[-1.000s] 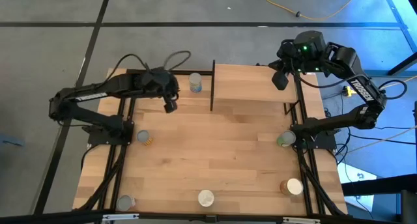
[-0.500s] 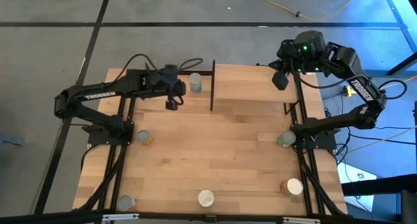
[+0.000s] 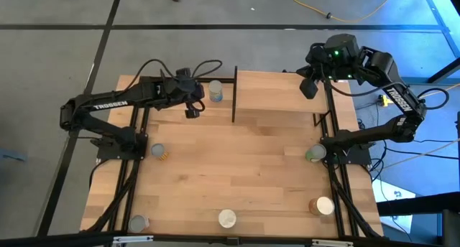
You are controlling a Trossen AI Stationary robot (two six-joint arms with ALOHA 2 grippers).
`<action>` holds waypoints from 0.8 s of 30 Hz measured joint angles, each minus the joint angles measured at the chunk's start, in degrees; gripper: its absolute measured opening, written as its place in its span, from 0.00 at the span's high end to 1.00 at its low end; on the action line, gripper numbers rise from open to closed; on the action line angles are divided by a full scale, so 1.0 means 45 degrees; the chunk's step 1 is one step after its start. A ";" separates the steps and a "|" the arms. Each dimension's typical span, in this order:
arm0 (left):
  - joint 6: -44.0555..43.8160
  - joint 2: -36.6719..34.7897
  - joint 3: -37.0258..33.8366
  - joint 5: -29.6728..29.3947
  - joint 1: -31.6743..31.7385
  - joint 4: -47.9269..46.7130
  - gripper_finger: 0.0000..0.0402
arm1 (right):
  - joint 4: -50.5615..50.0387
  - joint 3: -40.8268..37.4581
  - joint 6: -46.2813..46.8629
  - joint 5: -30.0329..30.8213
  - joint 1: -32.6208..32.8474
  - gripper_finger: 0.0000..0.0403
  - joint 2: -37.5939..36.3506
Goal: Pick and place cans onto a shelf
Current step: Put the top blue canned good on the shelf
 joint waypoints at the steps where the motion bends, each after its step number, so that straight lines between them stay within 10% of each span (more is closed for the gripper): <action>1: 0.0100 0.0000 -0.0005 0.0029 0.0043 -0.0008 0.94 | 0.0000 0.0000 0.0023 0.0000 -0.0002 0.99 0.0000; 7: 0.0792 0.0000 -0.0005 0.0434 0.0286 -0.0054 0.92 | 0.0000 0.0000 0.0038 0.0000 -0.0002 0.99 0.0005; 15: 0.4514 0.0295 -0.0173 0.4633 0.1055 0.0001 0.94 | -0.0005 0.0000 -0.0064 -0.0001 -0.0002 0.99 0.0005; 24: 0.5558 0.2411 -0.0423 0.4596 0.2269 0.0677 0.95 | -0.0077 0.0000 -0.0390 0.0000 -0.0002 0.99 0.0005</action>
